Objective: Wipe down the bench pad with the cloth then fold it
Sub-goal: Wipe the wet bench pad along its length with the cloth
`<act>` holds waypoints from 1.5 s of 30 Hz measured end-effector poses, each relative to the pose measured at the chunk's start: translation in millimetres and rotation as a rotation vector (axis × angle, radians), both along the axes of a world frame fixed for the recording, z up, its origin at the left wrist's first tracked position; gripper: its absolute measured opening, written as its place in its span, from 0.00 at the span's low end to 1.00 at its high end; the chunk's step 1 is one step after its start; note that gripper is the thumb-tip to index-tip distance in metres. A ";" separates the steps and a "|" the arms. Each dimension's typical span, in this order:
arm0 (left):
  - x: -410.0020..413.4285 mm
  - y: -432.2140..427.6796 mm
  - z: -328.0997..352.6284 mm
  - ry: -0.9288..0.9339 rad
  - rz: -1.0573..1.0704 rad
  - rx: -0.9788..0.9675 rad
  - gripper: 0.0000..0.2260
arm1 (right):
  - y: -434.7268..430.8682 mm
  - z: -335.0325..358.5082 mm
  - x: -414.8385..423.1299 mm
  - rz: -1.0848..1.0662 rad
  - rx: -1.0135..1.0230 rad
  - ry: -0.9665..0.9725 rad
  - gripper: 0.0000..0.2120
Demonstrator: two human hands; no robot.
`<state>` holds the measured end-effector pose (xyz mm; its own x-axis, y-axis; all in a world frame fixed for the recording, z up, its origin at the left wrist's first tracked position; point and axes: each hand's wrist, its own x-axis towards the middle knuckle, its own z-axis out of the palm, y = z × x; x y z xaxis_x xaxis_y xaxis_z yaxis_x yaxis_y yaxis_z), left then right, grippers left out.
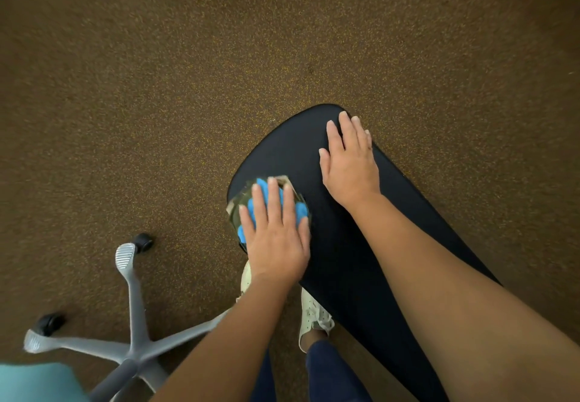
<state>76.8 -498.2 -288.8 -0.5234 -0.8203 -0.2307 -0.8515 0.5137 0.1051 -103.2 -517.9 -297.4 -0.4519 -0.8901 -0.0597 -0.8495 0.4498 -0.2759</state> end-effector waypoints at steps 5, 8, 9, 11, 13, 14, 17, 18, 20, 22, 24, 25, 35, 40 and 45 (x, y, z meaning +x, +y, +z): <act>12.7 -15.5 -2.8 -0.019 -0.071 0.003 0.27 | 0.2 -0.5 0.0 0.004 -0.015 0.007 0.24; -7.0 -37.6 -3.0 0.017 0.113 0.011 0.27 | 0.1 -1.6 0.4 0.003 -0.010 0.012 0.24; -13.3 -42.5 -3.6 0.032 0.176 0.015 0.27 | -0.2 -1.7 0.5 0.001 -0.006 0.012 0.24; -19.9 -41.4 -4.9 0.043 0.242 -0.004 0.26 | 0.2 -2.7 0.6 0.002 -0.002 0.014 0.24; -19.3 -25.0 -4.8 0.038 0.245 -0.036 0.26 | 0.6 -2.7 0.7 0.003 0.002 0.016 0.24; -16.5 -13.7 -3.7 0.031 0.217 -0.037 0.26 | 0.3 -2.6 0.9 -0.001 0.004 0.016 0.24; -3.2 -0.6 -2.7 0.012 0.071 -0.007 0.27 | -0.2 -1.8 1.7 -0.010 0.008 0.020 0.24; 0.5 -8.8 -3.2 0.011 0.025 -0.005 0.27 | -0.6 -1.8 1.4 -0.007 0.009 0.023 0.24; 6.3 -29.2 -4.1 0.006 -0.055 -0.027 0.28 | -1.0 -2.3 0.5 -0.001 0.010 0.023 0.24; 6.7 -44.0 -6.6 0.014 -0.032 -0.044 0.28 | -0.7 -3.0 0.0 0.002 0.007 0.020 0.24; -0.2 -38.7 -7.0 0.036 0.127 -0.029 0.27 | -0.2 -3.4 0.0 0.000 0.006 0.017 0.24; -5.7 -28.2 -5.2 0.054 0.235 -0.014 0.27 | -0.1 -3.1 0.1 -0.001 0.005 0.016 0.24; -0.6 -8.4 -8.0 0.133 0.284 0.055 0.30 | 1.5 -2.2 -0.6 0.012 -0.036 0.018 0.23; 0.3 -3.6 -16.1 0.289 0.402 0.006 0.30 | 1.7 -2.6 -1.4 0.021 -0.040 0.028 0.22; -11.5 4.5 -8.7 0.610 0.889 0.267 0.33 | 0.6 -2.2 -2.4 0.026 -0.012 0.047 0.23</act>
<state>65.4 -493.7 -297.5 0.1406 -0.9222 -0.3604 -0.6734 -0.3559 0.6480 -105.6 -517.2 -299.6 -0.4308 -0.9020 -0.0278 -0.8730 0.4243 -0.2405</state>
